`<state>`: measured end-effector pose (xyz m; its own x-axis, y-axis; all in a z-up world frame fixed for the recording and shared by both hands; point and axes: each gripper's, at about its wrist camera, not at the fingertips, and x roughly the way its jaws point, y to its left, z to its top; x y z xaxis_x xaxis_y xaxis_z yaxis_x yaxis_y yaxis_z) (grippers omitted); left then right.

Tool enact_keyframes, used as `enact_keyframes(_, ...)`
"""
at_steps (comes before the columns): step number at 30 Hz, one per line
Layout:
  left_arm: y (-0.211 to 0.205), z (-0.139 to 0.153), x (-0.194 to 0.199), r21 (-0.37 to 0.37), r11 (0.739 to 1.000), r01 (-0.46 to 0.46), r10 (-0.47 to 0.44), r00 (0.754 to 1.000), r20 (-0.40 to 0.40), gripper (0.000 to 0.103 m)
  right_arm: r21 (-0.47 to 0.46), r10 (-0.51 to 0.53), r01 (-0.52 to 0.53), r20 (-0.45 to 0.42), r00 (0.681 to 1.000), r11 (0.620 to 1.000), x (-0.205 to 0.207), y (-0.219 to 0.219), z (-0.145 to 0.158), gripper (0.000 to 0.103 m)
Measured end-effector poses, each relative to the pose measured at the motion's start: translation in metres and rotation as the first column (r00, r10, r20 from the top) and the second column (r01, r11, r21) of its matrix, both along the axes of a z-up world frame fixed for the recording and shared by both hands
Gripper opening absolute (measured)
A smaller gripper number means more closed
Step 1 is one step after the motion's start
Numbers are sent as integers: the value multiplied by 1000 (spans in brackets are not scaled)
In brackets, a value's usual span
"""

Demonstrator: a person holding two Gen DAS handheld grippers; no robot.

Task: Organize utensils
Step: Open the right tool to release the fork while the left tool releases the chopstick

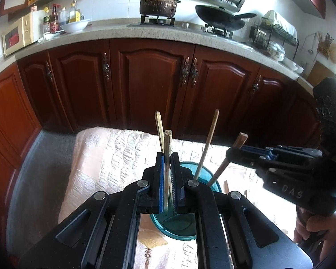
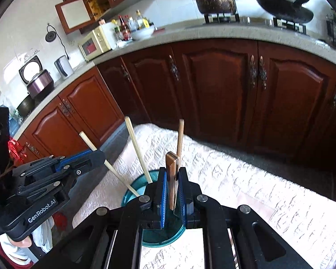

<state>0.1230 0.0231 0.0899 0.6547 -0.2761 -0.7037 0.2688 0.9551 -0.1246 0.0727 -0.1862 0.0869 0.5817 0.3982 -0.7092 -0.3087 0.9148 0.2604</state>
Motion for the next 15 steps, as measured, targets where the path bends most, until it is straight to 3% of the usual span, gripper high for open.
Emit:
enact_keyframes(10,-8,-18,4,22,1000,-6,7,1000,-21,4,64,-29,34,-68,997,997,11,-9,-29,10)
enact_keyframes(13,-7,-19,3,26,1000,-11,12,1000,-19,6,54,-35,39,-75,997,998,9,-11,-31,16)
enact_keyframes(15,-6,-18,2,28,999,-15,15,1000,-16,13,47,-37,40,-79,996,998,7,-13,-34,20)
